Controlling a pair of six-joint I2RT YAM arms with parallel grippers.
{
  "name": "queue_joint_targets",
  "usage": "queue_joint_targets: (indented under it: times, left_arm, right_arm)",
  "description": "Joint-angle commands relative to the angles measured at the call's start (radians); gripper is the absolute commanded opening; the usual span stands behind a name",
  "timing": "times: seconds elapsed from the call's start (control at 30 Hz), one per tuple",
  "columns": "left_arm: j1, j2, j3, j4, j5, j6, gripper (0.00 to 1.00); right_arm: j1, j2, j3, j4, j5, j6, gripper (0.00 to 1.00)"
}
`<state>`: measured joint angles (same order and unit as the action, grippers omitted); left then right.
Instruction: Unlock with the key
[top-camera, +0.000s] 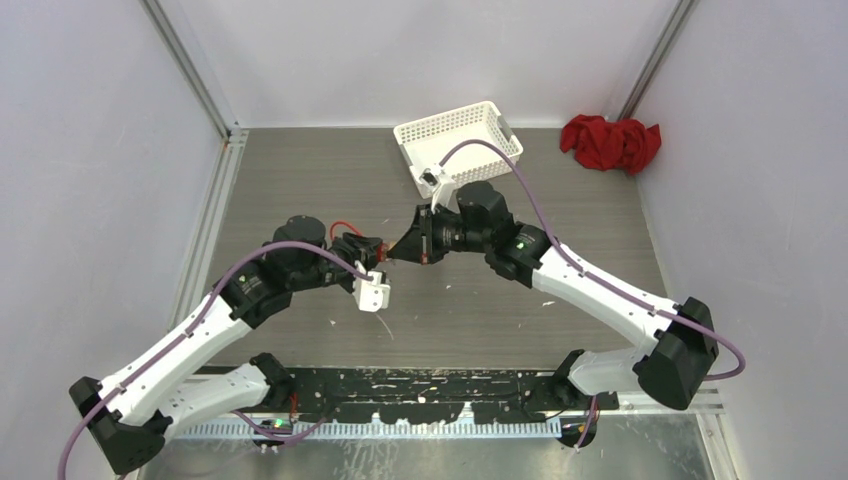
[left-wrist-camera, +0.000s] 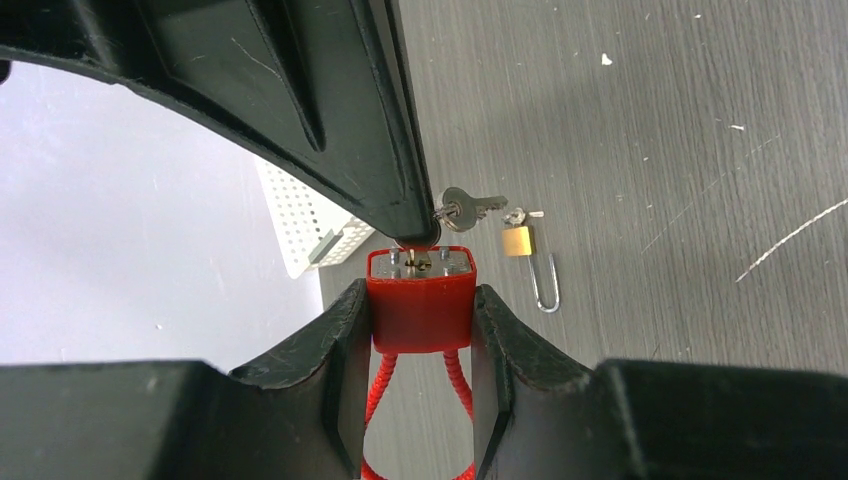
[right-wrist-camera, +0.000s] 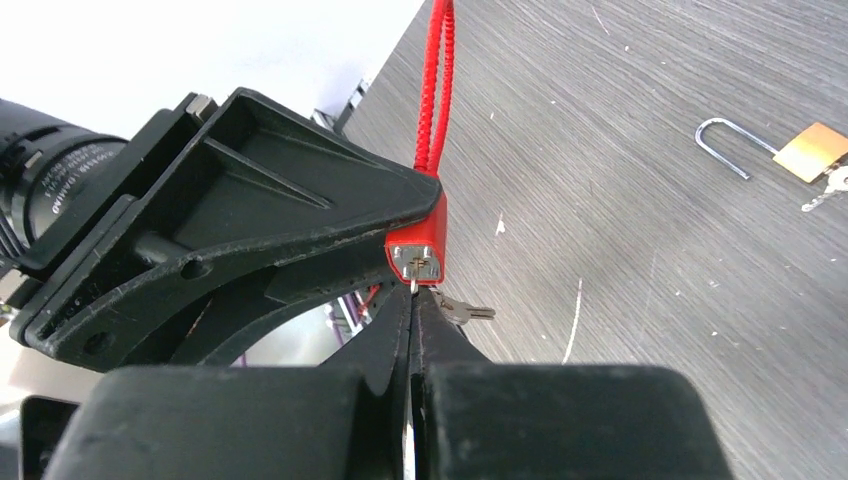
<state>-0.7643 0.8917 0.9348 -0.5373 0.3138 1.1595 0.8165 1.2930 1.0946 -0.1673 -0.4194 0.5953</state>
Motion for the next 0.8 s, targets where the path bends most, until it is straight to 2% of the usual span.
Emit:
queue_joint_targets:
  times: [0.0, 0.23, 0.5, 0.53, 0.67, 0.77]
  left_arm:
    - [-0.010, -0.019, 0.036, 0.182, 0.058, 0.017, 0.00]
    - [-0.009, -0.049, -0.035, 0.355, 0.043, 0.122, 0.00]
    - [-0.010, -0.121, -0.152, 0.527, 0.077, 0.251, 0.00]
    - [-0.009, -0.130, -0.163, 0.544, 0.084, 0.263, 0.00]
    - [-0.010, -0.147, -0.158, 0.510, 0.100, 0.267, 0.00]
    - [-0.010, -0.148, -0.138, 0.439, 0.096, 0.253, 0.00]
  right_arm:
    - [0.006, -0.025, -0.050, 0.173, 0.060, 0.129, 0.01]
    - [0.004, -0.025, -0.115, 0.295, 0.070, 0.331, 0.01]
    - [-0.020, -0.089, -0.177, 0.344, 0.048, 0.477, 0.01]
    - [-0.022, -0.097, -0.176, 0.343, 0.045, 0.476, 0.03]
    - [-0.023, -0.133, -0.092, 0.143, 0.079, 0.309, 0.37]
    - [-0.022, -0.183, -0.054, 0.031, 0.141, 0.170, 0.48]
